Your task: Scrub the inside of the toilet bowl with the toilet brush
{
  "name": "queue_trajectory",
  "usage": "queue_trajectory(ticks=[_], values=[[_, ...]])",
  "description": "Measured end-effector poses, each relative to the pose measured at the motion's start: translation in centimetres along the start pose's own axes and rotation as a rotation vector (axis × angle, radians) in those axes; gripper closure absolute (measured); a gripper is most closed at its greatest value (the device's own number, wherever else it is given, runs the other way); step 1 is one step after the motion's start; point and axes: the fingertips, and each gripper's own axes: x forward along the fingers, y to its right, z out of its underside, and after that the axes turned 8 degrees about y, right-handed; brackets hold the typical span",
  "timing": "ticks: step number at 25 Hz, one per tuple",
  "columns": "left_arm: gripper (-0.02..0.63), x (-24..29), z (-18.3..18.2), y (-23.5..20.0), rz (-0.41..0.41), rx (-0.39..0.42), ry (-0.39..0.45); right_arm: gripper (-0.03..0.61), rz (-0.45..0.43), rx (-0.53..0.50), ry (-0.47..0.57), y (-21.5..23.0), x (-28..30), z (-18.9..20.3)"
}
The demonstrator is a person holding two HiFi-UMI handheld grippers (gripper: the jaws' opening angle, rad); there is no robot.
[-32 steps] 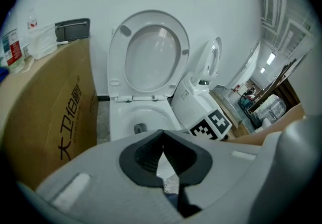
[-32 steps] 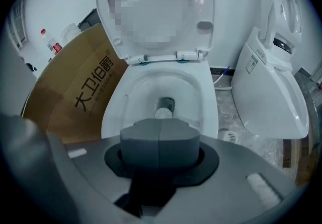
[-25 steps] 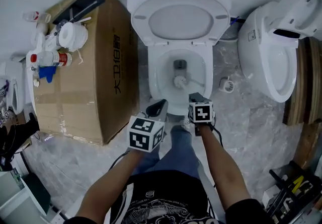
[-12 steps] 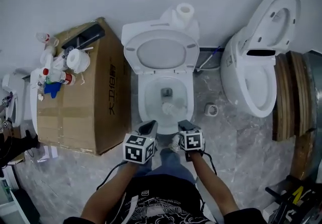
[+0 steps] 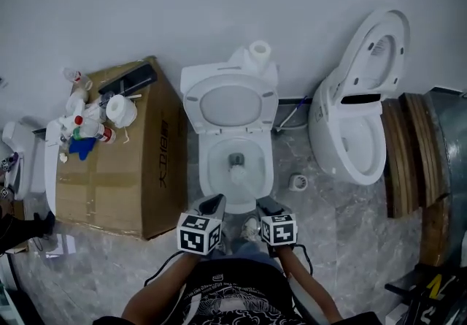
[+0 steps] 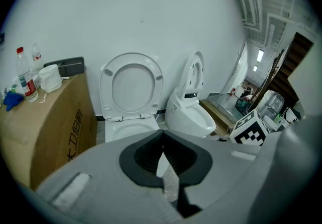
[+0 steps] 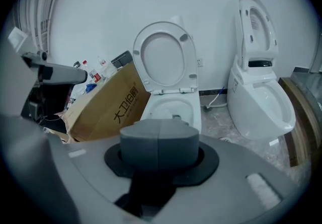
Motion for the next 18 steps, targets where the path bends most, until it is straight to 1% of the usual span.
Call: queue_trajectory(ticks=[4,5,9,11,15,18], values=[[0.624,-2.1,-0.7,-0.6,0.009,-0.018,0.031,0.43,0.02,0.001,0.058,-2.3,-2.3,-1.5],[0.624,-2.7,-0.8,-0.7,0.016,-0.009,0.038,0.43,0.027,0.004,0.075,-2.9,-2.9,-1.9],[0.624,-5.1,-0.7,-0.4,0.049,0.083,0.068,0.43,0.071,0.033,0.145,-5.1,-5.4,-3.0],[0.624,-5.8,-0.7,-0.1,0.072,0.112,0.088,0.43,0.089,0.051,0.183,-6.1,-6.5,-3.5],[0.623,-7.0,-0.5,0.2,0.119,0.133,0.107,0.43,0.12,0.078,0.247,-8.2,-8.4,-3.9],[0.624,-7.7,-0.3,0.5,0.143,0.137,0.119,0.43,0.159,0.064,0.28,-9.1,-9.7,-3.8]])
